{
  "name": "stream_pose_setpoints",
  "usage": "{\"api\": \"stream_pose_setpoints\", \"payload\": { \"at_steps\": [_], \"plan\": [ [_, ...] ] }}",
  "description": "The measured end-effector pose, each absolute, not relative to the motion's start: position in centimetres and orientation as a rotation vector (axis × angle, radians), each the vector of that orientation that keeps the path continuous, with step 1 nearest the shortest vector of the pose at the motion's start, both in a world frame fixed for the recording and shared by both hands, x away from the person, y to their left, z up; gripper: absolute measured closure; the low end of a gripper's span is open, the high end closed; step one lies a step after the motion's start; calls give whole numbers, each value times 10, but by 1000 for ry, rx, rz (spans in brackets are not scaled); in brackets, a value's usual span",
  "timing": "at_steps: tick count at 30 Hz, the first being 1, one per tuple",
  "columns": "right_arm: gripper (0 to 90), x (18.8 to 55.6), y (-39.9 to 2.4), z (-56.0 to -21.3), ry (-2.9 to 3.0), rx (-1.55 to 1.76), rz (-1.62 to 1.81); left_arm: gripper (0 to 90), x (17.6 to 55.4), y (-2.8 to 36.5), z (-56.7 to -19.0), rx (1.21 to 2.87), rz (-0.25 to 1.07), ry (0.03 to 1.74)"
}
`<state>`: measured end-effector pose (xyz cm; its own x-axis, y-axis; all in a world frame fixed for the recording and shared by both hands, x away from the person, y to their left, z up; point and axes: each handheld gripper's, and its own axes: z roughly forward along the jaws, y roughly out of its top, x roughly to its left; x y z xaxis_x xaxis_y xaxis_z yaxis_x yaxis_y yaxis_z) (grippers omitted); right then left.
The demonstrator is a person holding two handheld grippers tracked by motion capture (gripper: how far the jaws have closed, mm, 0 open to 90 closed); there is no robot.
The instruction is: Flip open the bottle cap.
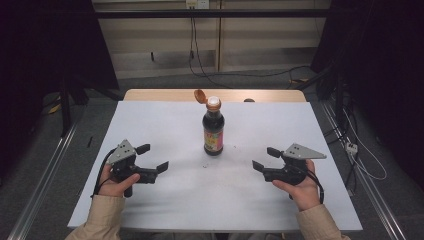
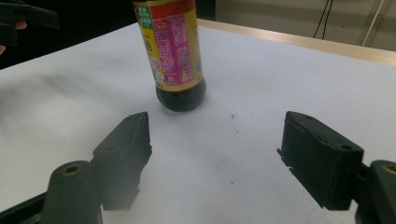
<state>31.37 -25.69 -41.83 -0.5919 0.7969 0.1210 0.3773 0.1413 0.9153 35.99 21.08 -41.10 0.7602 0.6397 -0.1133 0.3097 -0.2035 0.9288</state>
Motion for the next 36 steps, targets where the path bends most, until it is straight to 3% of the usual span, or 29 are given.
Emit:
{"api": "stream_pose_setpoints", "payload": {
  "at_steps": [36],
  "plan": [
    [249,288,-284,-445,2019,1157,1391,35,349,235,-423,1832,372,775]
  ]
}}
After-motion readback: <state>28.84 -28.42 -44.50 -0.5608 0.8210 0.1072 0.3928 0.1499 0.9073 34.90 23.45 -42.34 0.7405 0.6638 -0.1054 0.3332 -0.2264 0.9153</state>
